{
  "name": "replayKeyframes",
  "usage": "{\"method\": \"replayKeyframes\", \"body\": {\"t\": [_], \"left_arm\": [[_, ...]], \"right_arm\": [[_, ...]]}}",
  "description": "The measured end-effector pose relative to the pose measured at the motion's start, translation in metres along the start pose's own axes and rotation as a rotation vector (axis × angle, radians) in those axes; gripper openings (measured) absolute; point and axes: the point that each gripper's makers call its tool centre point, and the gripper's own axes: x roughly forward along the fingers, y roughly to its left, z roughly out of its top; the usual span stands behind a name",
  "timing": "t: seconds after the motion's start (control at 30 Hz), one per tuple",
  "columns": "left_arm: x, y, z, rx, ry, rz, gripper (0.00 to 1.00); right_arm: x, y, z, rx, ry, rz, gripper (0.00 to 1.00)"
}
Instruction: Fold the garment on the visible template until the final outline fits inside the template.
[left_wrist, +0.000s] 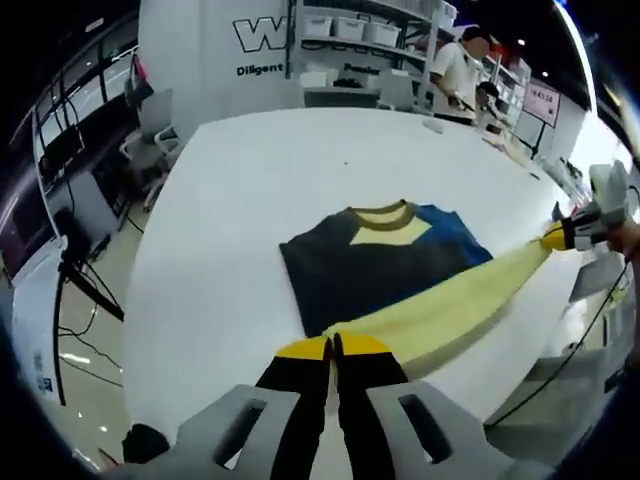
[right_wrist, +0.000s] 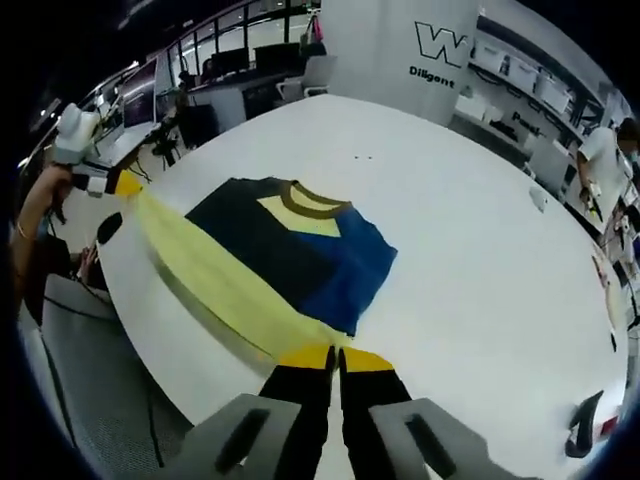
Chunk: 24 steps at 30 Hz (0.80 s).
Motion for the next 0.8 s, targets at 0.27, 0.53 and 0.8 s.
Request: {"method": "replayKeyframes", "body": {"t": [0.27, 0.53, 0.8], "left_arm": [[0.016, 0.009, 0.019, 0.011, -0.005, 0.027, 0.03], [0.033, 0.019, 0.038, 0.005, -0.030, 0.045, 0.03], [0.057, 0.028, 0.051, 0.020, -0.010, 0.080, 0.03]], "right_arm": [[0.011, -0.009, 0.022, -0.053, -0.016, 0.000, 0.00], [0.023, -0.025, 0.044, -0.051, -0.028, -0.034, 0.00], [0.039, -0.039, 0.064, -0.051, -0.046, -0.071, 0.00]]}}
